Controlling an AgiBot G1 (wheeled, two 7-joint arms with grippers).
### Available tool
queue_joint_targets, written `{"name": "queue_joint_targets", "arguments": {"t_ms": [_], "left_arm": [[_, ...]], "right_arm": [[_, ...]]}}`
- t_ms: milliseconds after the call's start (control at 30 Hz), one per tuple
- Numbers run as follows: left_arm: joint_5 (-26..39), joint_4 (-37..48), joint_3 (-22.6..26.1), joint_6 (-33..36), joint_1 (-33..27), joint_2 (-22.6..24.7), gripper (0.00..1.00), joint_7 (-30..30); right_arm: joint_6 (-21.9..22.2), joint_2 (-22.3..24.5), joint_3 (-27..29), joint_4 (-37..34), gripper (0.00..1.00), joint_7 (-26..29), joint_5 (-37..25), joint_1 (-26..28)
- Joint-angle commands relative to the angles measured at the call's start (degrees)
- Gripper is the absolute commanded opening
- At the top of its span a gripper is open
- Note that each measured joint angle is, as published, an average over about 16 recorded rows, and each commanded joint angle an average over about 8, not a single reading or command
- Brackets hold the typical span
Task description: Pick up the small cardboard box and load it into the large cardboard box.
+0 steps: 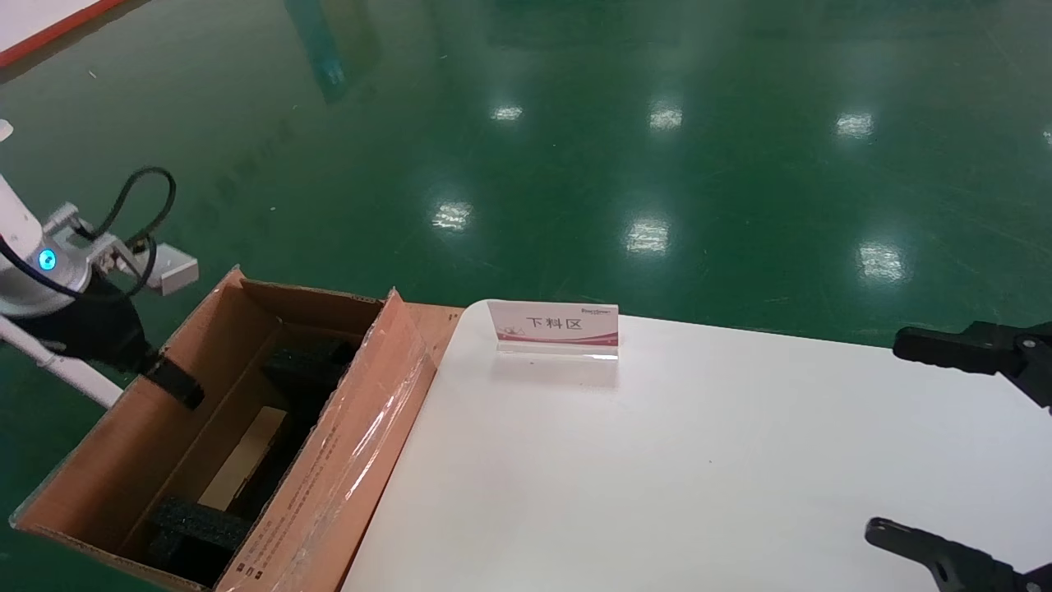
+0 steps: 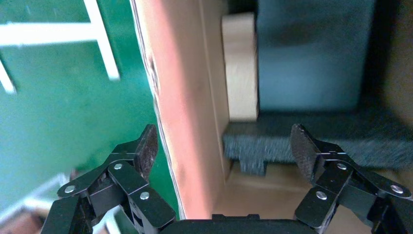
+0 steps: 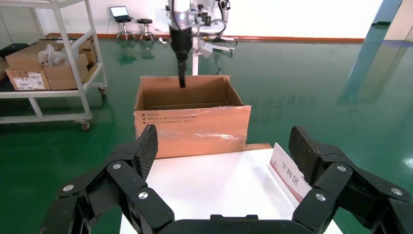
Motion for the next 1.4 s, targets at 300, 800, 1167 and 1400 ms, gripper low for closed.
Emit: {"name": "queue_joint_targets", "arguments": {"t_ms": [300,800,1167,1400], "left_arm": [[-1.88,-19.97,-5.30,-3.56,-15.65,-10.30,1.00,7.94],[-4.95,-37.28,-10.95,-3.47,-23.04,-18.66,1.00,11.67],[-8.20,-37.13,-29.36,0.14,-7.69,-16.62,1.00,18.39],[-10.58,-36.79,-42.80,2.81,3.66,-15.04,1.00,23.30]], "right_arm": [[0.00,0.01,-0.03,-0.02,1.00,-0.02,0.02,0.02],[0.02,0.02,-0.02,-0.04,1.00,-0.04,0.00,0.02],[0.00,0.02,-0.05,-0.08,1.00,-0.06,0.01,0.04],[0.01,0.03,-0.07,-0.08,1.00,-0.07,0.02,0.05]]}}
